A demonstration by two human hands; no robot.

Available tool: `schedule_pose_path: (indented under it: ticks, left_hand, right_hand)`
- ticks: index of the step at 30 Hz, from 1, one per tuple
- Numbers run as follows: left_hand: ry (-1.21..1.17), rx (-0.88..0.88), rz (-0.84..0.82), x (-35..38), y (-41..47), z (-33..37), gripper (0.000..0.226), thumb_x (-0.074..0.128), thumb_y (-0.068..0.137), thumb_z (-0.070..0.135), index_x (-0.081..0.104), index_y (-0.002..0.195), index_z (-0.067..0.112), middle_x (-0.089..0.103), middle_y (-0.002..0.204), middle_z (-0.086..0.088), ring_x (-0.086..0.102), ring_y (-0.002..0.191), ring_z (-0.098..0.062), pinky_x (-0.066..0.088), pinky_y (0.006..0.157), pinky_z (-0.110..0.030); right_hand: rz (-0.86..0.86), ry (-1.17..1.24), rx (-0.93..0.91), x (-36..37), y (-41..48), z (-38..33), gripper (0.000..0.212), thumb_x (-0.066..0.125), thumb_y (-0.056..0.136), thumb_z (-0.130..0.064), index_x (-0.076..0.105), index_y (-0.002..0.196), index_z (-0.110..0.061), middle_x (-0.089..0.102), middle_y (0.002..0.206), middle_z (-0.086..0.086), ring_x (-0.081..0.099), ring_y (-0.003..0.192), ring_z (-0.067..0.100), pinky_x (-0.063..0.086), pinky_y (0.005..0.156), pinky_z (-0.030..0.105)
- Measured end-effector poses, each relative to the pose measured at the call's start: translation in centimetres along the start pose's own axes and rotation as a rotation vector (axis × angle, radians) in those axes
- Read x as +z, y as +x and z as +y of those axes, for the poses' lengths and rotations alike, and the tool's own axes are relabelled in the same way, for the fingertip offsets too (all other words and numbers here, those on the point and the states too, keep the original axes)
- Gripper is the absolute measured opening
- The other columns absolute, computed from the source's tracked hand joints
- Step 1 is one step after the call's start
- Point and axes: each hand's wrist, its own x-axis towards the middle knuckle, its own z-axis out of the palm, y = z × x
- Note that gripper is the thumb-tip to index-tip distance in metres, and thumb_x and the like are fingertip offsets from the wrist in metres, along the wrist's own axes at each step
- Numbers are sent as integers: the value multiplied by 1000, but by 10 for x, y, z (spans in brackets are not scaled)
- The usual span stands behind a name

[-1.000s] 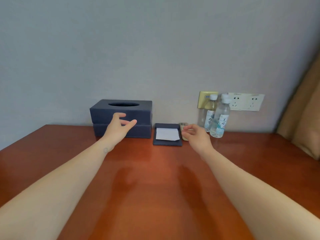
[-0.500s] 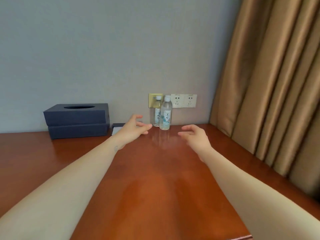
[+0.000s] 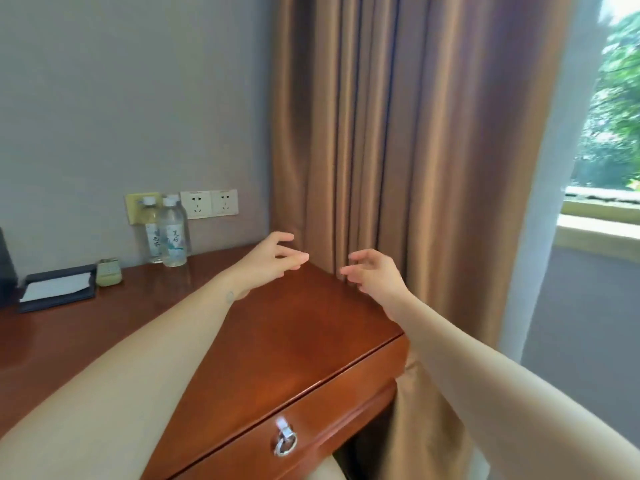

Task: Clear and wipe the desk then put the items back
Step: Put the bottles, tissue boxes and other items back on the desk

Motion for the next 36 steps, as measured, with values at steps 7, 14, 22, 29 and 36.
schedule_pose_path:
  ticks: [7,14,22,29,36]
  left_hand:
    - [34,154,-151,90,30,49,44,67,90,35,55,130,23,62,124,7,57,116,-7,43,106,-36]
    - [-37,286,-423,186,39,111,27,66,92,28,63,117,22,70,113,5,68,101,-6,50,98,-31]
    - [-104,419,-659,291,35,183,33,68,90,30,61,121,20,70,112,4,67,105,-10,51,96,-30]
    - [-167,505,-854,378,17,240,39,67,91,26,54,126,18,69,116,1,67,105,-14,51,95,-31]
    - [-260,599,-1001,450,-12,310,51,67,90,22,44,136,16,64,121,-2,65,108,-17,50,97,-34]
  right_hand:
    - [194,-61,16,-103,-36,10,22,77,76,-14,63,88,-26,72,86,-1,68,77,15,48,69,25]
    - [366,-99,86,-209,-93,13,24,69,82,-10,63,104,-17,73,99,6,69,81,16,47,67,23]
    - [627,-182,144,-313,-172,10,23,70,83,-12,63,105,-17,74,99,5,71,89,19,50,72,27]
    - [848,-243,231,-382,-246,7,17,61,90,-11,62,106,-16,76,90,-1,70,84,14,52,76,27]
    - [1062,-316,275,-450,-315,-14,15,57,91,-10,61,103,-18,76,86,-3,70,81,12,51,76,26]
